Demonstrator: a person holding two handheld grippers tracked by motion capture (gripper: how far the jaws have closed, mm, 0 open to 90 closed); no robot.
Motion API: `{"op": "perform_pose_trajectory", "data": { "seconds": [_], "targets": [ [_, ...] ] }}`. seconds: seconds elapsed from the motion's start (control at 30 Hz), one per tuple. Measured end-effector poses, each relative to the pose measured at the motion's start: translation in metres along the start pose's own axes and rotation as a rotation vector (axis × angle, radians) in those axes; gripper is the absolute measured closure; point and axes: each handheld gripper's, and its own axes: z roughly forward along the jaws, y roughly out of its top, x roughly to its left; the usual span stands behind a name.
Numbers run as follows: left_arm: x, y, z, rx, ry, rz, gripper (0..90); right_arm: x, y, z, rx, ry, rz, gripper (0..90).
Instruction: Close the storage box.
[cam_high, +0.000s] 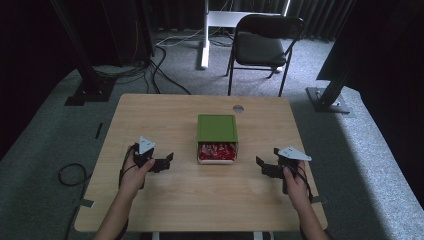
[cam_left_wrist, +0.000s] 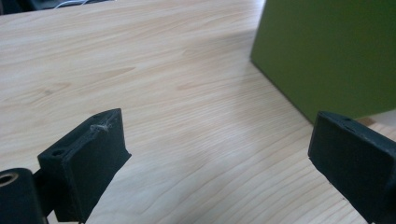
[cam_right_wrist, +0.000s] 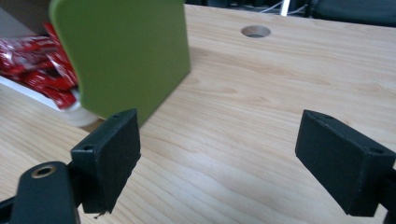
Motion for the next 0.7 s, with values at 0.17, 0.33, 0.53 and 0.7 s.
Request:
{"op": "perform_pose_trajectory", "data": {
  "seconds": [0.17,0.33,0.53,0.7],
  "targets": [
    [0.01,-0.007,-0.008,0.004,0.033,-0.015,5.0,-0.005,-0.01,-0.004,0.013,-0.083,0.018,14.0],
    [0.021,-0.021,-0.018,0.018,0.069,-0.044,5.0,-0.011,-0.02,-0.01,0.047,-0.152,0.038,14.7],
    [0.03,-0.036,-0.027,0.027,0.108,-0.095,5.0,-0.01,-0.028,-0.013,0.078,-0.165,0.045,14.7],
    [0.04,-0.046,-0.036,0.038,0.169,-0.132,5.0,-0.012,-0.034,-0.015,0.115,-0.208,0.068,14.6]
  ]
}}
